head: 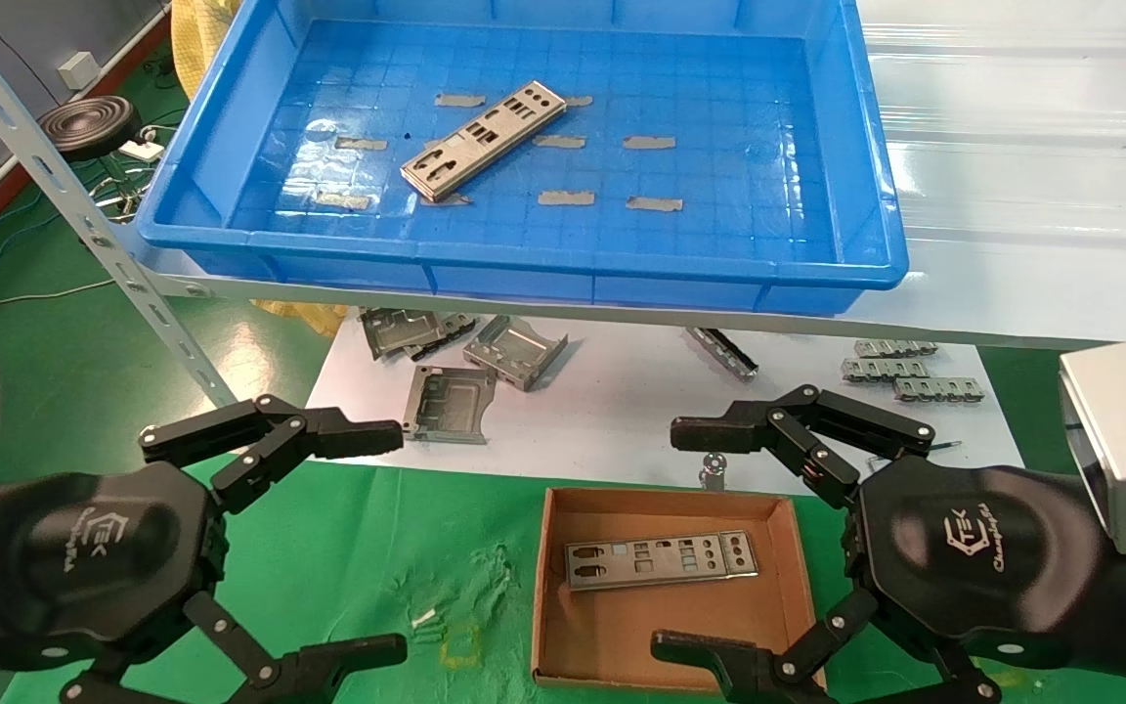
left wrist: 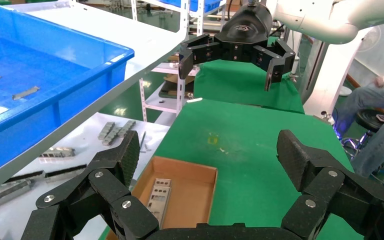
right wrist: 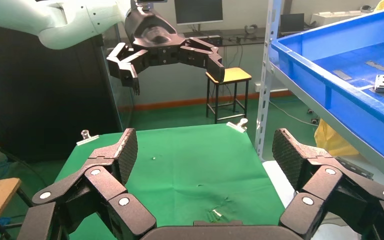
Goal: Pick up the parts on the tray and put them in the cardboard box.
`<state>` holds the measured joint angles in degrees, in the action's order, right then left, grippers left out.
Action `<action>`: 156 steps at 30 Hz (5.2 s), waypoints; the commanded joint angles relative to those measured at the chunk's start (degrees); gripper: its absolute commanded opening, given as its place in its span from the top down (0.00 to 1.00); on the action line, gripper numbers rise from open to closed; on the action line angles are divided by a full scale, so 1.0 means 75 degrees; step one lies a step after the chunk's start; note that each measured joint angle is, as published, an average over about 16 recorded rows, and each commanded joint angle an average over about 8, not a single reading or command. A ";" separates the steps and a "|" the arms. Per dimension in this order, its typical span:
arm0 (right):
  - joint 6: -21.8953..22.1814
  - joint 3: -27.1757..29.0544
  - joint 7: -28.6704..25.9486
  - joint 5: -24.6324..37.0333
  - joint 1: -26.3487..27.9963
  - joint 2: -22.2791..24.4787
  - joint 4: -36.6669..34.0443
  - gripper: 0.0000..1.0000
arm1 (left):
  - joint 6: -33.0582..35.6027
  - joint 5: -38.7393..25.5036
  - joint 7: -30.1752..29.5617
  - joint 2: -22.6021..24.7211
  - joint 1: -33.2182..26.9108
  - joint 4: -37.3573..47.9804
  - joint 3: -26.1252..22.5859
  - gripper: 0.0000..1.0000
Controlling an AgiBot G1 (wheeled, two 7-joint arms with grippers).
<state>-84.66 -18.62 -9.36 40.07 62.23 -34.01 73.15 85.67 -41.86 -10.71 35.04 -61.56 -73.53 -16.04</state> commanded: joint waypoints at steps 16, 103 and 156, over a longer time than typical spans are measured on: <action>0.0000 0.0000 0.0000 0.0000 0.0000 0.0000 0.0000 0.00 | 0.0000 0.0000 0.0001 0.0004 -0.0003 0.0005 -0.0004 0.00; 0.0000 0.0000 0.0000 0.0000 0.0000 0.0000 0.0000 0.00 | 0.0000 0.0000 0.0000 0.0004 -0.0003 0.0006 -0.0004 0.00; 0.0000 0.0000 0.0000 0.0000 0.0000 0.0000 0.0000 0.00 | 0.0000 0.0000 0.0001 0.0004 -0.0003 0.0006 -0.0004 0.00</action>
<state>-84.66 -18.62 -9.36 40.07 62.23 -34.01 73.15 85.67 -41.86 -10.70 35.06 -61.59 -73.48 -16.07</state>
